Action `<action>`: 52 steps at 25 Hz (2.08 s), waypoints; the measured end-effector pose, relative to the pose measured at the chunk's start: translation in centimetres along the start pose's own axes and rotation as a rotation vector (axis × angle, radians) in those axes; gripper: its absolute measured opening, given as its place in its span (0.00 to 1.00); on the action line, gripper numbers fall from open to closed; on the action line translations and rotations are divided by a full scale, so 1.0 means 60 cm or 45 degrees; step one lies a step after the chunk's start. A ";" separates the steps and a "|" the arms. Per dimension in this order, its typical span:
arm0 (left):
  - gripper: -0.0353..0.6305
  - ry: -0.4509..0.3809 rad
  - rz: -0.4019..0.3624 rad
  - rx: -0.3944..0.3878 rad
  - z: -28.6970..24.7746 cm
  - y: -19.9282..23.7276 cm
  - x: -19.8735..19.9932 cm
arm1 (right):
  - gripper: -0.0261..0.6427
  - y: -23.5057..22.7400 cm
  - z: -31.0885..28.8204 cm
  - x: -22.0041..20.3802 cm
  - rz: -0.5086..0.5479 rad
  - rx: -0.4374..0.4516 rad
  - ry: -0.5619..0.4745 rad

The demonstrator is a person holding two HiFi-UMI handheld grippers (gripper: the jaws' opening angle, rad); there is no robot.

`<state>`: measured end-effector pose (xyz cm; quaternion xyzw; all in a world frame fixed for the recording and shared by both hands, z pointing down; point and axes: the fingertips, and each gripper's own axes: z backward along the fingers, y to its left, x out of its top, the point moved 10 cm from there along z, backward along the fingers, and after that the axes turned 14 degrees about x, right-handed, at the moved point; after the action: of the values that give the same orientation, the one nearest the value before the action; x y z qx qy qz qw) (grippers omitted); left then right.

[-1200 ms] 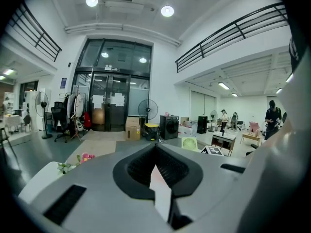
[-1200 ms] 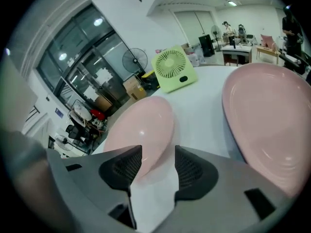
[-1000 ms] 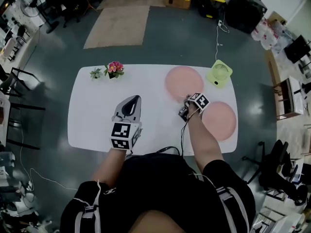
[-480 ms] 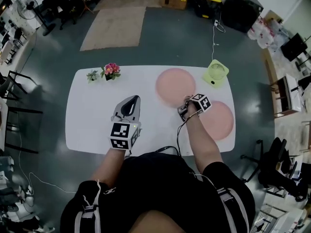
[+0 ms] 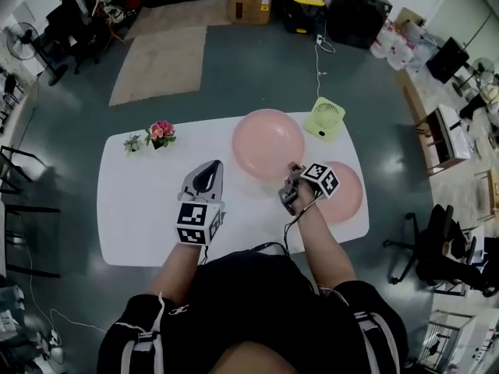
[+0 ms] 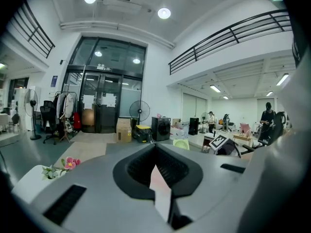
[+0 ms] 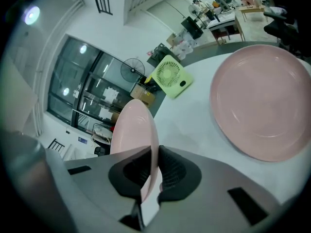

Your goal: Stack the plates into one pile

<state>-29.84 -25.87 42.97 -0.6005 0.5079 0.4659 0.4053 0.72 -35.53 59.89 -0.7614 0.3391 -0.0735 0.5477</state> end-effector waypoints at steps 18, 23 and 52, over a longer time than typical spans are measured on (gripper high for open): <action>0.07 0.015 -0.088 -0.396 -0.042 -0.171 0.007 | 0.12 -0.138 0.339 0.073 -0.253 -0.223 -0.505; 0.07 0.017 -0.105 -0.449 -0.043 -0.213 0.000 | 0.12 -0.210 0.370 0.078 -0.327 -0.330 -0.578; 0.07 -0.015 -0.135 -0.538 -0.016 -0.258 0.018 | 0.20 -0.059 0.446 0.077 0.838 -0.567 -0.860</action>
<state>-14.33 -24.61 42.33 -0.6951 0.3644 0.5437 0.2973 18.71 -16.70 51.43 -0.6937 0.3721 0.4263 0.4456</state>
